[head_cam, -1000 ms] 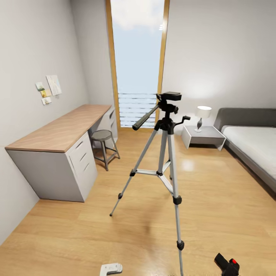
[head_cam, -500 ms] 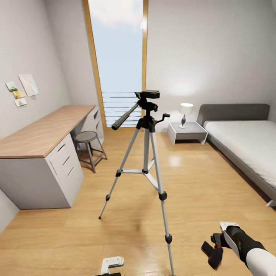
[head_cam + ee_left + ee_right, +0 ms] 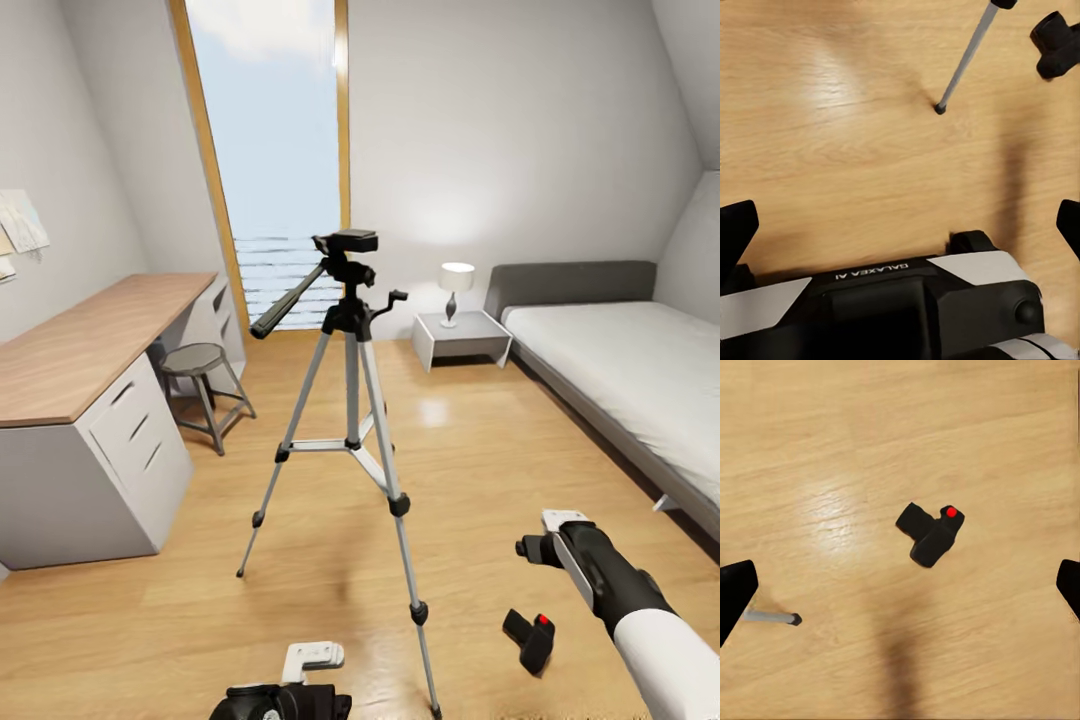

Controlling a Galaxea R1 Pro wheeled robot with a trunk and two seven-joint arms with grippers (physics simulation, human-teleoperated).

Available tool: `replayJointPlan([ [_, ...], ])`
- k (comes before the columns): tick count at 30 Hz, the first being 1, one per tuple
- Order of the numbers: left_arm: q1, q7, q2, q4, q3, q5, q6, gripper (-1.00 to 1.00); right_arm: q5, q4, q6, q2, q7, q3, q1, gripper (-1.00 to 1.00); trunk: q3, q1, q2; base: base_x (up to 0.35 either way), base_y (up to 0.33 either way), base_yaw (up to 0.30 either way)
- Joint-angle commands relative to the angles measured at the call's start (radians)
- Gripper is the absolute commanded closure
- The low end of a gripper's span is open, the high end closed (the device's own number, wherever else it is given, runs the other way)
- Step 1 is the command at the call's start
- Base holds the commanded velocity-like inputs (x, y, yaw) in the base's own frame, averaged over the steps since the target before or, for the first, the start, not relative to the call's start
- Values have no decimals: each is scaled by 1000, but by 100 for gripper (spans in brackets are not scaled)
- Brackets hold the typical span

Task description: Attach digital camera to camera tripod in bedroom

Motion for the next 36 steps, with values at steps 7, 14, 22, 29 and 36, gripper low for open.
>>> replayJointPlan([
  [7,-3,57,0,-20,-13,34,12,-100,-7,-95,38,11,-1,-1,-11,-100,-7,0,-1,0,0,-147],
  [14,-3,74,1,-25,-42,43,13,-100,-8,-159,127,15,0,-1,-42,-100,-13,0,-1,0,0,-138],
  [22,-3,78,2,-20,-61,53,9,-100,-10,-237,167,18,1,1,-52,-100,-19,0,-1,0,0,-141],
  [29,-3,80,2,-18,-68,71,-16,-100,-10,-257,175,19,1,2,-54,-100,-25,0,-1,0,-12,-142],
  [36,-3,81,3,-17,-73,79,-33,-100,-10,-266,179,31,1,3,-54,-100,-31,0,-1,0,-236,-141],
])
